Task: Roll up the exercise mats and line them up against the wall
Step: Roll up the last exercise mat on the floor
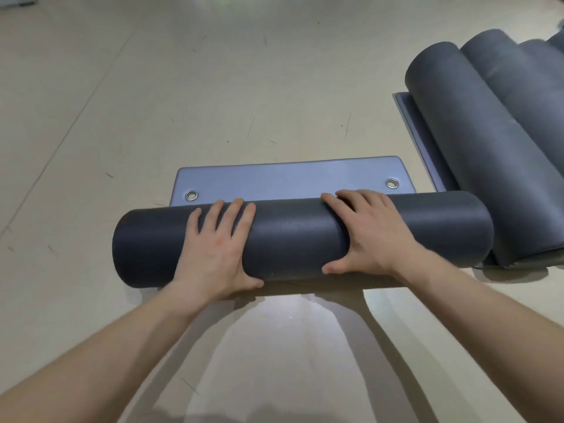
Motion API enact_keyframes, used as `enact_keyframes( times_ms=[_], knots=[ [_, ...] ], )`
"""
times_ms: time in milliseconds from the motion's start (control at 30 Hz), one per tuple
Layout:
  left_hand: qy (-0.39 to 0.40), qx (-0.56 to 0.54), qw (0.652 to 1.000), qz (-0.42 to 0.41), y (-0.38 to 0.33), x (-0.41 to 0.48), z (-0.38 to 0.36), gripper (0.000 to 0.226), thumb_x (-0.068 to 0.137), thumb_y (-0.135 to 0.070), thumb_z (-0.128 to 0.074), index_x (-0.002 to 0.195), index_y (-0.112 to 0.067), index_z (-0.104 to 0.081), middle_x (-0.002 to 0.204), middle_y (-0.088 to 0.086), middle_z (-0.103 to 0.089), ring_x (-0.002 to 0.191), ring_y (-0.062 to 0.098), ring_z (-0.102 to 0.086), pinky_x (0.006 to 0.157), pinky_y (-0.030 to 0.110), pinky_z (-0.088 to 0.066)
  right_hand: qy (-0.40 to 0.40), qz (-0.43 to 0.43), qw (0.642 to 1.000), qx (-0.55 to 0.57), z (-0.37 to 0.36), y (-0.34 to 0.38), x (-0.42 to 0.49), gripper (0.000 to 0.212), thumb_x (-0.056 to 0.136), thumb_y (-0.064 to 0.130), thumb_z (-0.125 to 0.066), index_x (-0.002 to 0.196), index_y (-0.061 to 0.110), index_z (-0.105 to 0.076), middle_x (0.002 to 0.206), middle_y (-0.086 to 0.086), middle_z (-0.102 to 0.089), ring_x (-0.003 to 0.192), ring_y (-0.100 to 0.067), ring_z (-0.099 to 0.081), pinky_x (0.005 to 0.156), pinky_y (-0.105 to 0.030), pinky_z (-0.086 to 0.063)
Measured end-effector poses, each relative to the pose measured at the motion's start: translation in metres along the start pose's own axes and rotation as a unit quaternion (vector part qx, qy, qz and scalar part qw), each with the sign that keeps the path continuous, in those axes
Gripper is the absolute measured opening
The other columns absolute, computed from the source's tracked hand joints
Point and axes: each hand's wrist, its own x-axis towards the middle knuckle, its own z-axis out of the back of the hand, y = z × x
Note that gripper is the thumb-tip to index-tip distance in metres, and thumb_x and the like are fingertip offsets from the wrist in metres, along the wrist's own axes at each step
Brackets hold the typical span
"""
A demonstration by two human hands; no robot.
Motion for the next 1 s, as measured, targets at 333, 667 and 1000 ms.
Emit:
enact_keyframes(
  times_ms=[333, 667, 1000],
  knots=[
    [0.049, 0.04, 0.998, 0.015, 0.0, 0.044, 0.011, 0.14, 0.061, -0.086, -0.07, 0.159, -0.019, 0.004, 0.168, 0.012, -0.011, 0.154, 0.039, -0.014, 0.121, 0.064, -0.019, 0.006, -0.006, 1.0, -0.02, 0.005, -0.011, 0.036, 0.144, 0.05, 0.085, -0.077, 0.161, 0.031, -0.003, 0.164, -0.006, -0.023, 0.149, -0.032, -0.026, 0.124, -0.052, -0.019],
    [0.149, 0.007, 0.988, -0.045, 0.015, 0.077, 0.036, 0.116, 0.05, -0.088, -0.072, 0.139, -0.024, -0.035, 0.12, -0.001, -0.057, 0.103, 0.026, -0.056, 0.081, 0.041, -0.046, 0.035, 0.035, 0.995, -0.087, 0.009, -0.01, 0.042, 0.132, 0.049, 0.085, -0.072, 0.154, 0.031, -0.013, 0.142, -0.005, -0.044, 0.123, -0.032, -0.049, 0.106, -0.053, -0.042],
    [0.318, -0.191, 0.929, -0.017, 0.034, 0.075, 0.053, 0.122, 0.045, -0.078, -0.086, 0.15, -0.04, -0.037, 0.144, -0.011, -0.055, 0.125, 0.02, -0.055, 0.107, 0.039, -0.044, -0.003, 0.038, 0.999, -0.032, -0.014, 0.024, -0.011, 0.147, 0.044, 0.091, -0.074, 0.161, 0.031, -0.009, 0.163, -0.01, -0.028, 0.15, -0.037, -0.027, 0.12, -0.067, -0.019]
  ],
)
